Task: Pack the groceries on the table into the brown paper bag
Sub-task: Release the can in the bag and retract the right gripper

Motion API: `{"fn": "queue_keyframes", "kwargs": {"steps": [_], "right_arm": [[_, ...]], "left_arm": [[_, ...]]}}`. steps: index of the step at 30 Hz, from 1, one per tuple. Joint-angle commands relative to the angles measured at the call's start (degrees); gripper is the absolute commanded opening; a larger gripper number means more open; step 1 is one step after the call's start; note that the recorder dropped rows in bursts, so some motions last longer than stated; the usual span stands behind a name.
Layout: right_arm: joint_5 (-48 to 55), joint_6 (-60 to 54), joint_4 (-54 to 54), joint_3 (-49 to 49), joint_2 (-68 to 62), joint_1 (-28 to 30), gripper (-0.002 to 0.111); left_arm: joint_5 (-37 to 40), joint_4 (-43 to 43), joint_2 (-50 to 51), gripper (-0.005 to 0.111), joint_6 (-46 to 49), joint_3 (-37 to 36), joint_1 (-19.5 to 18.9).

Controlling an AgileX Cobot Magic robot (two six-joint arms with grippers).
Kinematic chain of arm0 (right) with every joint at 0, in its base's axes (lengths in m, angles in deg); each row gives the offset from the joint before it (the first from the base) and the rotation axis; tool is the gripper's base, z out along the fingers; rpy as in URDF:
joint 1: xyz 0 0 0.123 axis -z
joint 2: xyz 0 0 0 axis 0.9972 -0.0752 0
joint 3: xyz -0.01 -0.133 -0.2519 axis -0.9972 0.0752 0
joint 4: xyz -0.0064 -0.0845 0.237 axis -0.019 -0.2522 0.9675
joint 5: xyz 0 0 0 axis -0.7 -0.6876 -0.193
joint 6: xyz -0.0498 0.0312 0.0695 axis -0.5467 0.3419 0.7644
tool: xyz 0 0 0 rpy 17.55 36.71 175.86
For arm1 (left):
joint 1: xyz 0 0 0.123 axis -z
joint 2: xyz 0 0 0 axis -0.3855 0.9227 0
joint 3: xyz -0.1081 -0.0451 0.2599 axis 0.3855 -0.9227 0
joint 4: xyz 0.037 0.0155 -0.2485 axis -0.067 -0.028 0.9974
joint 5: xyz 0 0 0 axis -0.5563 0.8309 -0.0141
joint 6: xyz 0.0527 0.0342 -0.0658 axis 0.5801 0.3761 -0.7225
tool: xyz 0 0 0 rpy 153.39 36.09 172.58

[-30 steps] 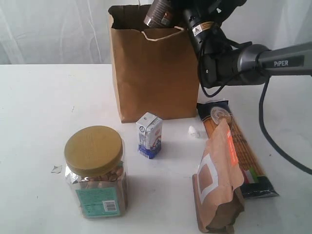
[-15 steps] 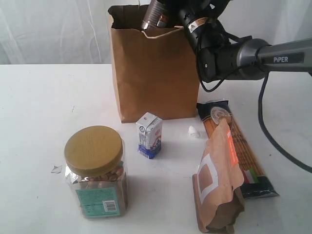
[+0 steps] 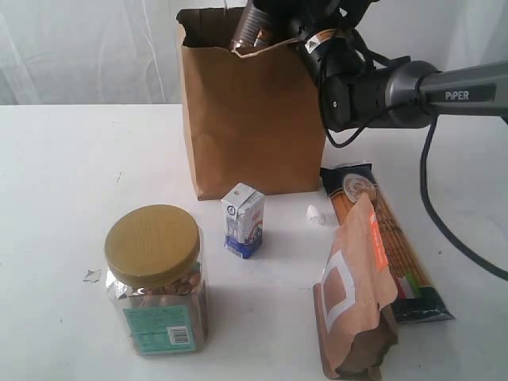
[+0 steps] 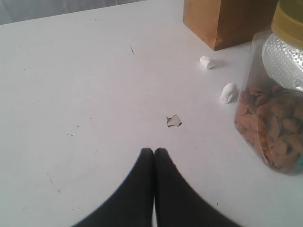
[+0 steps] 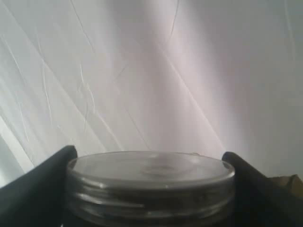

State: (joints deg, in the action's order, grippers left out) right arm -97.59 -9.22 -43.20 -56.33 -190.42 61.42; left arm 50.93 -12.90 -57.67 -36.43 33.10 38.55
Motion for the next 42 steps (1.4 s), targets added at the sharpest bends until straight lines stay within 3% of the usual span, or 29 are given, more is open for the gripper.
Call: {"fn": "queue_keyframes", "kwargs": {"steps": [1,11,16,18,36,42], "right_arm": [[-4.5,-0.5,1.6,-0.5,0.5,0.3,0.053],[-5.0,-0.1,1.0,-0.5,0.5,0.3,0.058],[-4.6,-0.1,0.9,-0.5,0.5,0.3,0.098],[-4.6,-0.1,0.9,-0.5,0.5,0.3,0.105],[-8.7,-0.1,0.0,-0.5,0.7,0.3,0.105],[-0.1,-3.1,-5.6,-0.4,3.4,0.4,0.105]], "left_arm": [[-0.1,0.0,-0.3,0.0,0.1,-0.2,0.2],[-0.1,0.0,-0.3,0.0,0.1,-0.2,0.2],[-0.1,0.0,-0.3,0.0,0.1,-0.2,0.2],[-0.1,0.0,-0.3,0.0,0.1,-0.2,0.2],[-0.1,0.0,-0.3,0.0,0.1,-0.2,0.2],[-0.1,0.0,-0.3,0.0,0.1,-0.2,0.2]]}}
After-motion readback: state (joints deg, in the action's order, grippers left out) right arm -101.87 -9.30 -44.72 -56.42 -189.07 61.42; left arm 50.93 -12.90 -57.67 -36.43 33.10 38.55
